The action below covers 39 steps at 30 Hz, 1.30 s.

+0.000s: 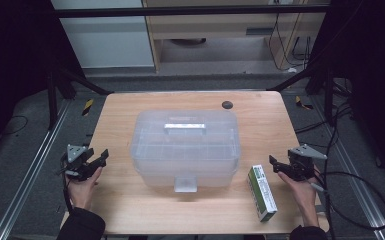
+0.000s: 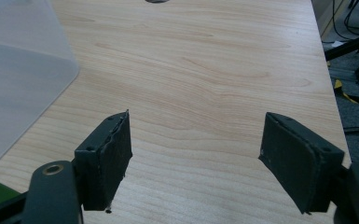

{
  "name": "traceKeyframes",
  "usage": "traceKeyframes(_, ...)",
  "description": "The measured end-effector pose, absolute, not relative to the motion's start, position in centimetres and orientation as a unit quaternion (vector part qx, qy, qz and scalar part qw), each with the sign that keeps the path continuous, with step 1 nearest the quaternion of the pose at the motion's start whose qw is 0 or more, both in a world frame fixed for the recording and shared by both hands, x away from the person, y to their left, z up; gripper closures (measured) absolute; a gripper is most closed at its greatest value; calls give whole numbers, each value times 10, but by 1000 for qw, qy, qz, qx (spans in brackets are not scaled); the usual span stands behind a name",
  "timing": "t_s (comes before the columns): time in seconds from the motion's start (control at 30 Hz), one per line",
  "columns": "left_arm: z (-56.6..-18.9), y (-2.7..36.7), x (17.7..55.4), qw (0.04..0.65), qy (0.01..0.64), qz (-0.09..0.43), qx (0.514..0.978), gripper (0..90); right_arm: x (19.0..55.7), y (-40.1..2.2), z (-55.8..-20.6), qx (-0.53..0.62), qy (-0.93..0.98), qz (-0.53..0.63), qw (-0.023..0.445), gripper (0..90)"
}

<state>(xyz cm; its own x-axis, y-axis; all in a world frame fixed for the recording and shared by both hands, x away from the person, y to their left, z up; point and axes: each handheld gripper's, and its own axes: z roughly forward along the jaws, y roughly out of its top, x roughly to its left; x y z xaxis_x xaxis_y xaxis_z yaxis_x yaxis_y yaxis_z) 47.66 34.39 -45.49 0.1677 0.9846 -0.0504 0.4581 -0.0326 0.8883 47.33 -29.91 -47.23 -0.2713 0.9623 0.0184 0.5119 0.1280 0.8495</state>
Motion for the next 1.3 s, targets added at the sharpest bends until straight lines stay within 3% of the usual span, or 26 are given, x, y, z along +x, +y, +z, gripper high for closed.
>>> traceKeyframes(0.6, -425, 333, 475, 433, 513, 307, 674, 312, 468, -294, -459, 506, 698, 408, 299, 229)
traceKeyframes(1.3, -382, 314, 465, 454, 457, 304, 702, 270, 470, -291, -464, 499, 715, 397, 284, 200)
